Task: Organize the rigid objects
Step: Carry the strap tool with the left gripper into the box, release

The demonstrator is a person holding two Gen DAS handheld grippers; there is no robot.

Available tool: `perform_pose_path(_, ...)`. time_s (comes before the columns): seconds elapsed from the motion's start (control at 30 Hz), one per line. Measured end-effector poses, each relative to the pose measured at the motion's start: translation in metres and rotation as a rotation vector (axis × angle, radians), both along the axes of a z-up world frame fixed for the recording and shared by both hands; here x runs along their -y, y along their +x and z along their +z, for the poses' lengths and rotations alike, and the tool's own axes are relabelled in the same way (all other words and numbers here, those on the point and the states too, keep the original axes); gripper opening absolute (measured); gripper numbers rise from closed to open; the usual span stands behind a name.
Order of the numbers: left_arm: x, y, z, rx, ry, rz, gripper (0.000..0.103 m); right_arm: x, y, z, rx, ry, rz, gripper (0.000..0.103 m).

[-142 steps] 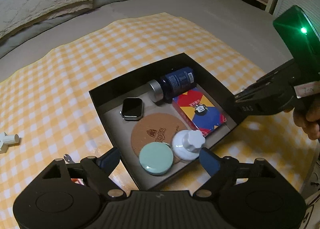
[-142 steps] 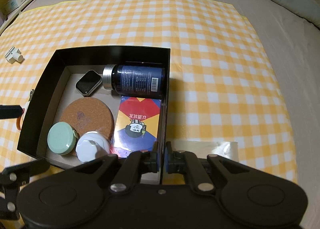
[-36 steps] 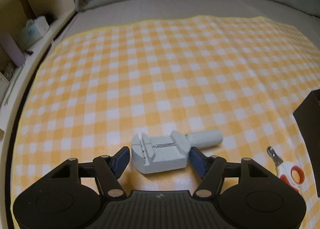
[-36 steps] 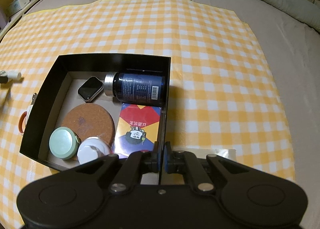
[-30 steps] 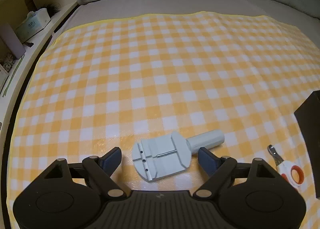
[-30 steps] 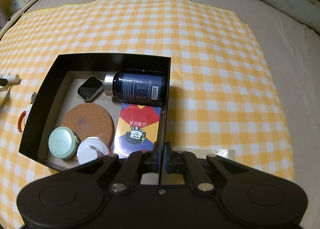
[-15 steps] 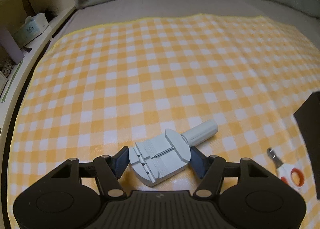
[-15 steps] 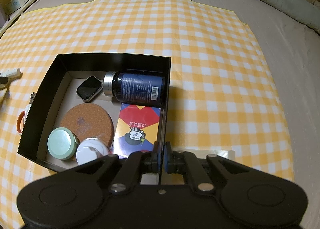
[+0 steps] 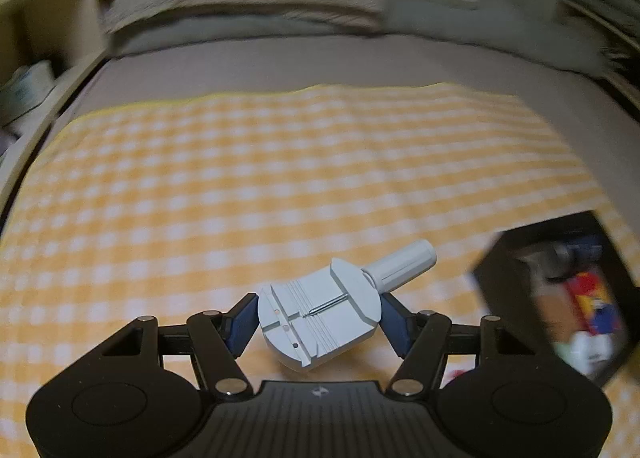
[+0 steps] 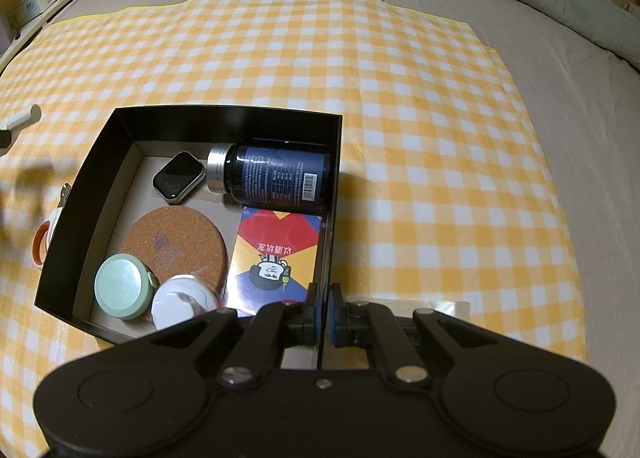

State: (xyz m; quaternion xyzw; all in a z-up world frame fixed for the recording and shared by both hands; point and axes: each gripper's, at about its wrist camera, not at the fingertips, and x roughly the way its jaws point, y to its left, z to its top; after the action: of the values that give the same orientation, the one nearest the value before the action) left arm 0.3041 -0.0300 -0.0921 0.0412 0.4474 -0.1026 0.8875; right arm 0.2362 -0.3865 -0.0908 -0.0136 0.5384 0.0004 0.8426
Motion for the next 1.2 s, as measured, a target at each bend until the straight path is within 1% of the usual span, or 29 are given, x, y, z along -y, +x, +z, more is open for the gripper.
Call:
perform_pose_path(0.07, 0.018, -0.005, 0.009, 0.017, -0.023, -0.041, 0.065, 0.001, 0.0, 0.001, 0.0, -0.002, -0.001, 0.004)
perform_pose_path(0.2, 0.06, -0.017, 0.02, 0.024, -0.061, -0.12, 0.065, 0.0, 0.0, 0.002, 0.008, -0.005, -0.002, 0.004)
perform_pose_path(0.37, 0.118, -0.037, 0.023, 0.014, -0.083, -0.221, 0.065, 0.002, -0.001, 0.003, 0.013, -0.013, 0.003, 0.004)
perform_pose_path(0.47, 0.148, -0.048, 0.021, 0.011, -0.083, -0.278, 0.065, 0.003, -0.002, 0.004, 0.016, -0.013, 0.004, 0.004)
perform_pose_path(0.6, 0.182, -0.057, 0.012, 0.001, -0.055, -0.34, 0.065, -0.002, -0.004, 0.008, 0.021, -0.011, 0.006, 0.004)
perform_pose_path(0.7, 0.195, -0.055, 0.003, -0.007, -0.023, -0.357, 0.065, 0.0, -0.005, 0.008, 0.024, -0.006, 0.008, 0.004)
perform_pose_path(0.8, 0.204, -0.049, -0.005, -0.008, 0.009, -0.353, 0.065, 0.001, -0.007, 0.009, 0.025, -0.003, 0.009, 0.004)
perform_pose_path(0.9, 0.206, -0.044, -0.009, -0.007, 0.026, -0.342, 0.066, 0.001, -0.006, 0.008, 0.025, -0.004, 0.008, 0.004)
perform_pose_path(0.97, 0.206, -0.041, -0.012, -0.01, 0.02, -0.333, 0.066, 0.002, -0.006, 0.008, 0.024, -0.004, 0.008, 0.004)
perform_pose_path(1.0, 0.206, -0.04, -0.012, -0.013, 0.014, -0.331, 0.068, 0.001, -0.006, 0.008, 0.024, -0.004, 0.008, 0.004)
perform_pose_path(1.03, 0.205, -0.039, -0.012, -0.014, 0.009, -0.328, 0.077, 0.003, -0.006, 0.008, 0.024, -0.004, 0.008, 0.004)
perform_pose_path(1.1, 0.204, -0.04, -0.011, -0.013, -0.004, -0.331, 0.088, 0.001, -0.006, 0.009, 0.024, -0.007, 0.009, 0.004)
perform_pose_path(1.2, 0.203, -0.045, -0.006, -0.002, -0.012, -0.346, 0.089, 0.0, -0.006, 0.009, 0.024, -0.01, 0.008, 0.004)
